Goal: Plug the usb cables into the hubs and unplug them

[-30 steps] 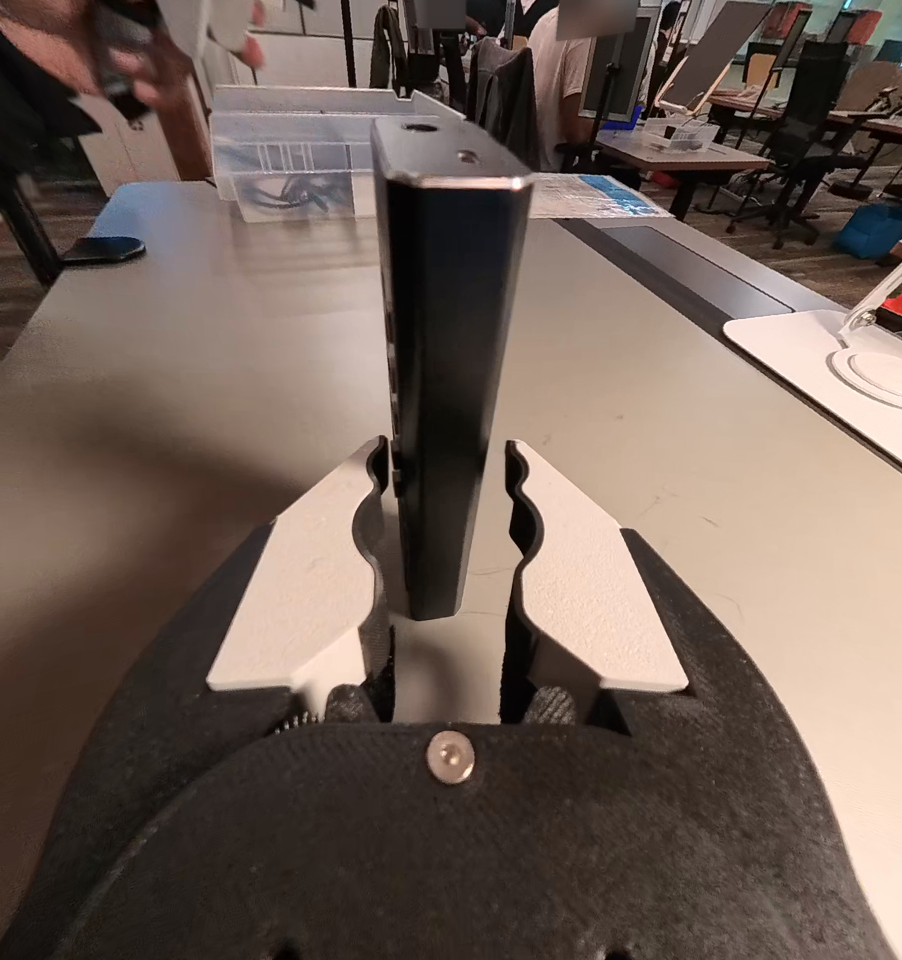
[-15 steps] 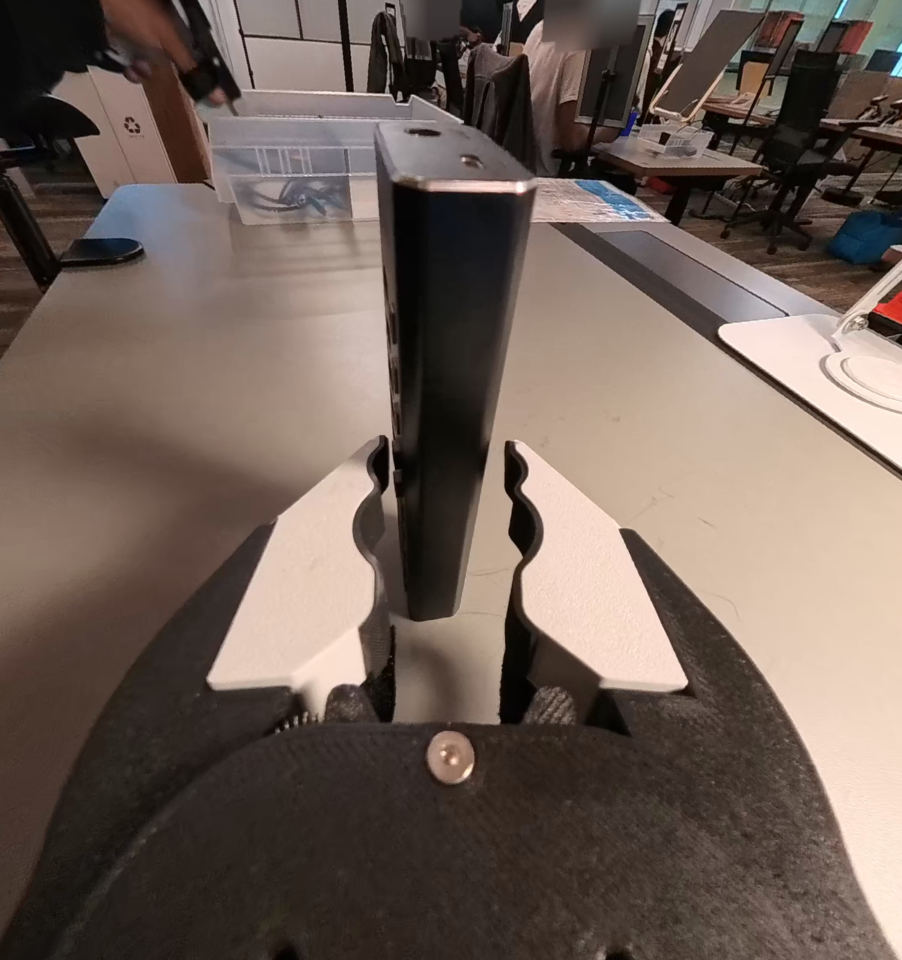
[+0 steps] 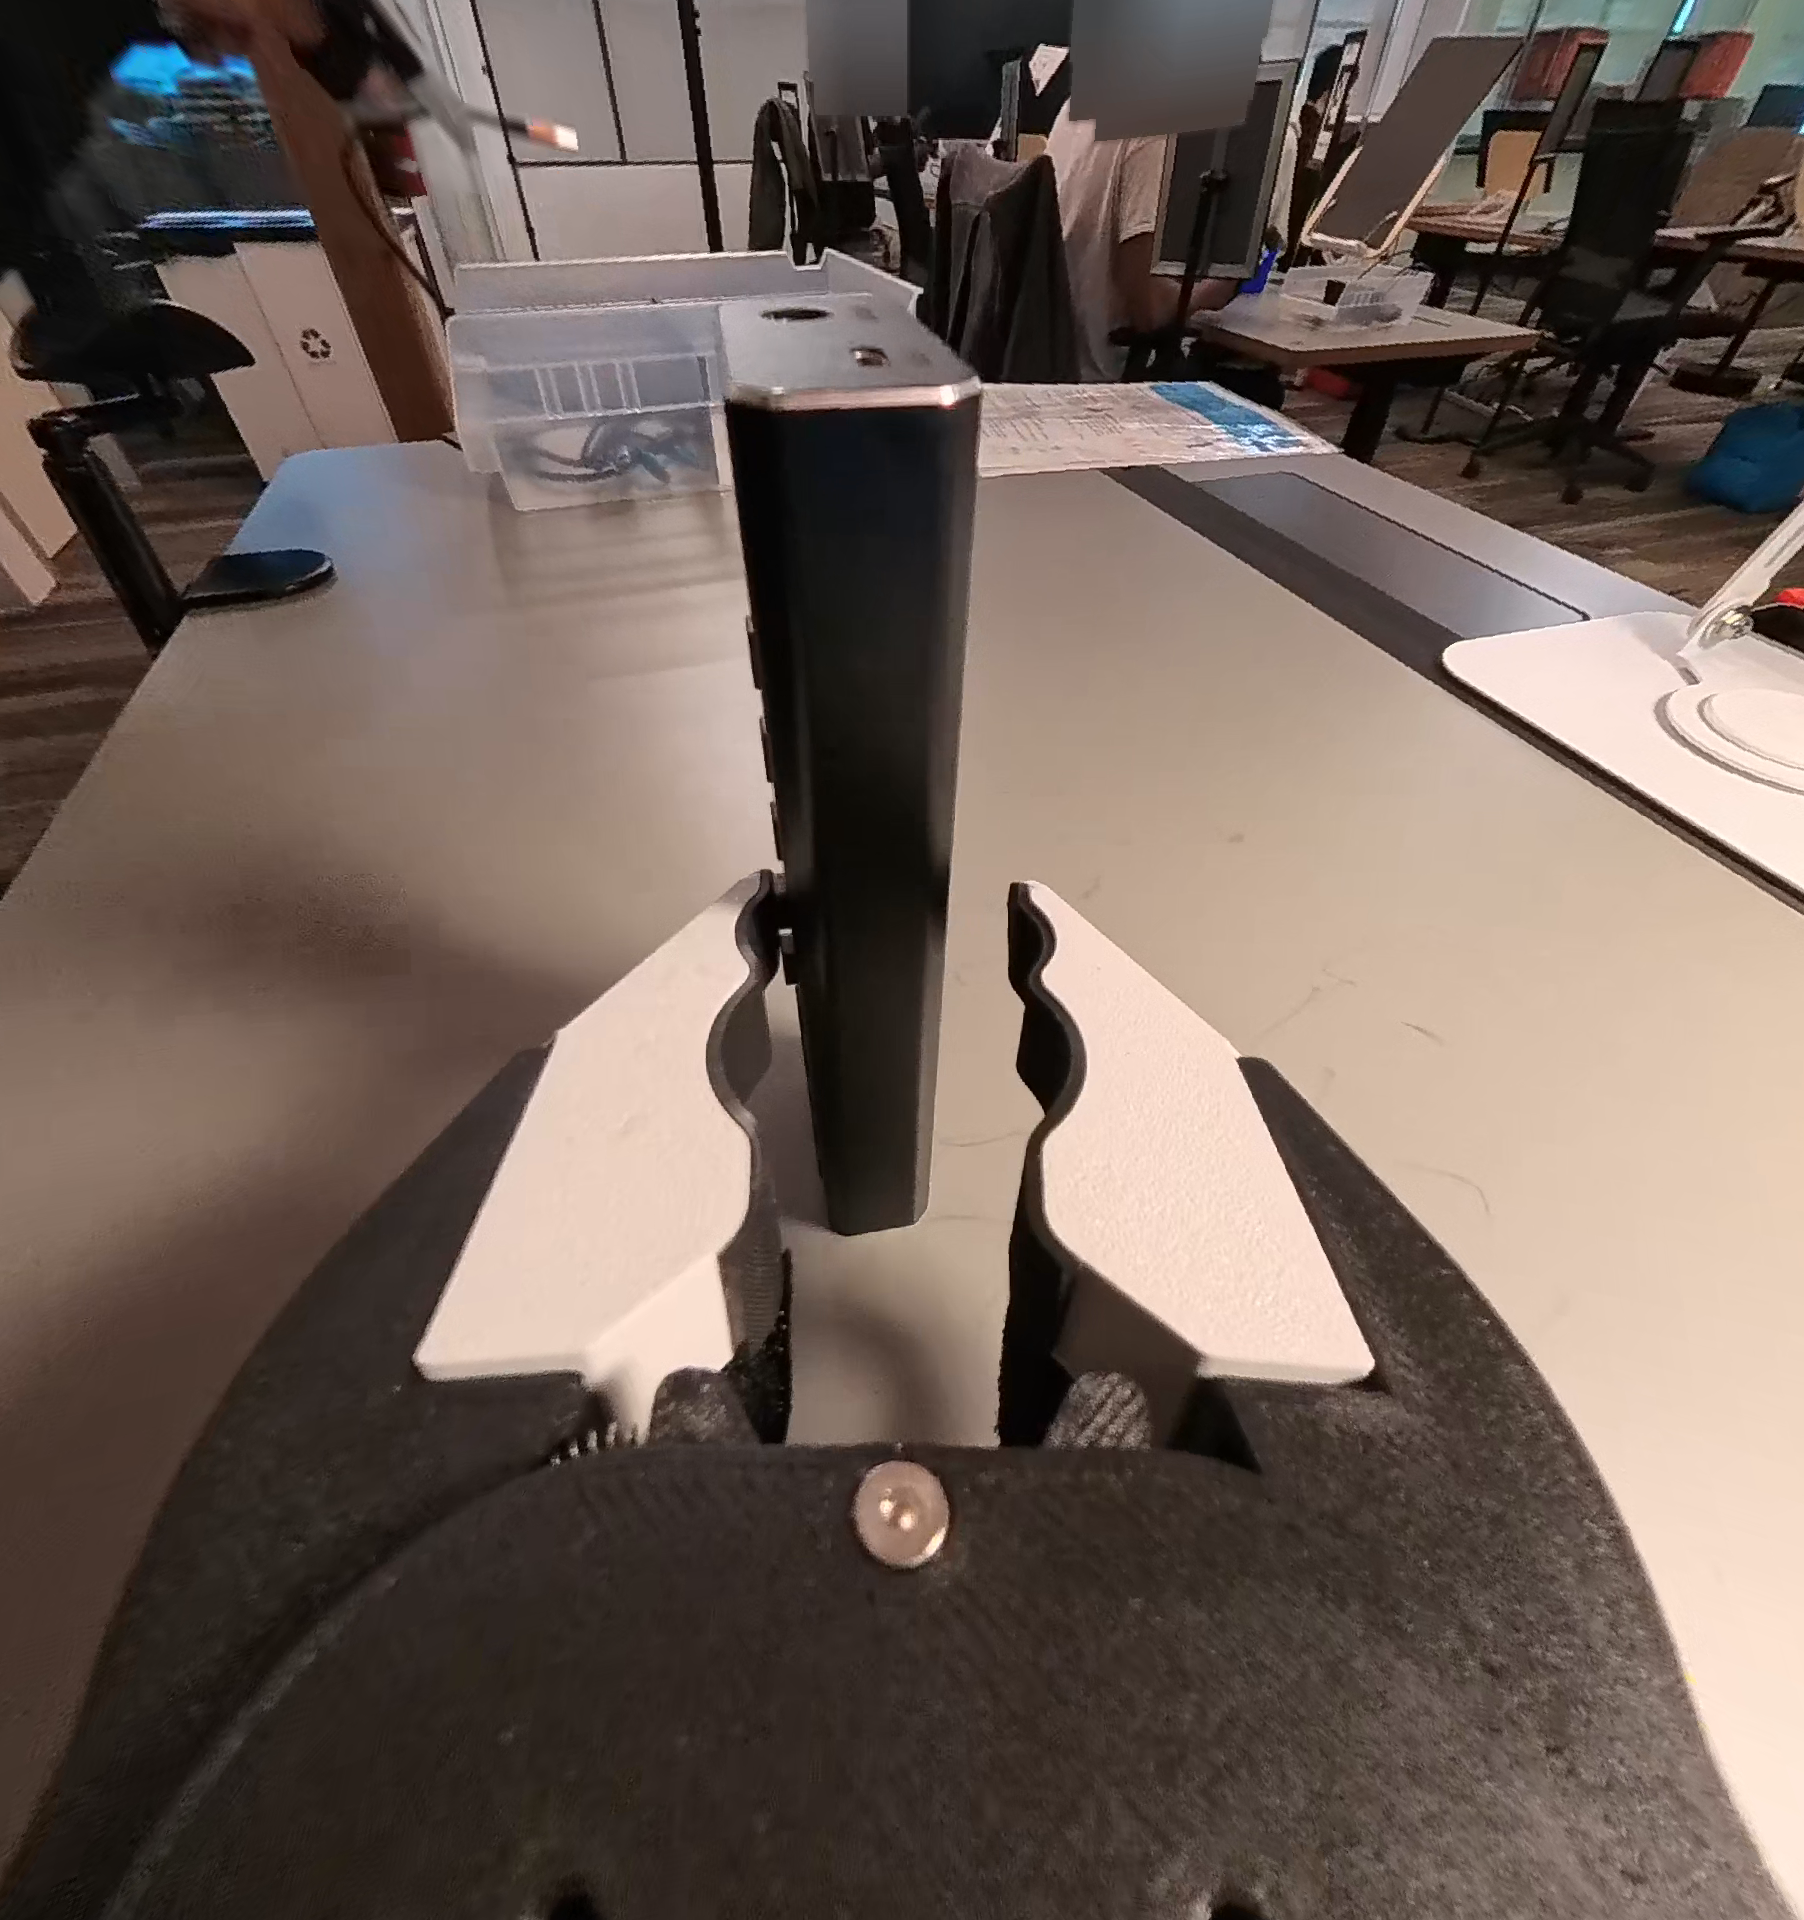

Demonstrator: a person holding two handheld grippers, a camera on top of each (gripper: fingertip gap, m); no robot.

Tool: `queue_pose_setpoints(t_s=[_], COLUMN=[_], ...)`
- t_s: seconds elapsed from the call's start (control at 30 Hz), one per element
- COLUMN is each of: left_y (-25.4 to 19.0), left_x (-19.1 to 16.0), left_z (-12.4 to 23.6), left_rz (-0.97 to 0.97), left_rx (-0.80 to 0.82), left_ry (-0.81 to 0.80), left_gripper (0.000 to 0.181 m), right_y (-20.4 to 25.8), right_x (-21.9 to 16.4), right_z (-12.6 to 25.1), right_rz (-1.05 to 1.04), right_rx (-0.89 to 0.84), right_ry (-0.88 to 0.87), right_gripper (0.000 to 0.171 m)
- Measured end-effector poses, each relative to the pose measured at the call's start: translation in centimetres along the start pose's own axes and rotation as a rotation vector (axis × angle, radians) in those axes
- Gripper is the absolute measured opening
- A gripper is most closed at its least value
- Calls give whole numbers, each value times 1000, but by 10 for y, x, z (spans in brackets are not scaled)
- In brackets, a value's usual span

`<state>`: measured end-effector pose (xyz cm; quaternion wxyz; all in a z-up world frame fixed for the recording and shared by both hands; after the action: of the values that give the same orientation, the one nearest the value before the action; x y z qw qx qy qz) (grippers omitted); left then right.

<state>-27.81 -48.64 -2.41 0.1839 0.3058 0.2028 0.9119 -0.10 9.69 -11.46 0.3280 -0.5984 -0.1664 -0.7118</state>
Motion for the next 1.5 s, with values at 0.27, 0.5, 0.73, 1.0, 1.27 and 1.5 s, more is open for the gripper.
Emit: queue_pose_setpoints(t_s=[0.27,0.5,0.73,1.0,1.27,1.5], left_y=[-50,-224,-389,-490,-512,-519], left_x=[96,103,48,40,28,17], left_z=[164,256,275,249,225,204], left_rz=[-82,-270,-440,-457,-409,-437], left_rx=[-57,-765,-1570,-1893,-1975,-1887], left_ry=[-519,-666,-656,-646,-583,-472], left_gripper=[5,5,4,5,5,5], right_y=[0,1,1,1,3,8], right_x=[0,0,0,1,0,-2], right_z=[0,0,0,0,-1,-3], right_rz=[22,28,34,30,36,77], right_rx=[-19,-25,-27,-23,-13,-7], right_ry=[3,7,5,1,7,30], right_gripper=[43,42,42,42,39,38])
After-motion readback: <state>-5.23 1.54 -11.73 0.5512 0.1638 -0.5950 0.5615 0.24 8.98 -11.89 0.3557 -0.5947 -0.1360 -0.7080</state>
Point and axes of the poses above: each gripper's, where its closed fingertips meet, z back along the fingers, x out of its top, y = z × x across the jaws, the point moved 1 cm from there along z, back along the fingers, and after that the axes turned 9 degrees about z, right-handed, at the moved point
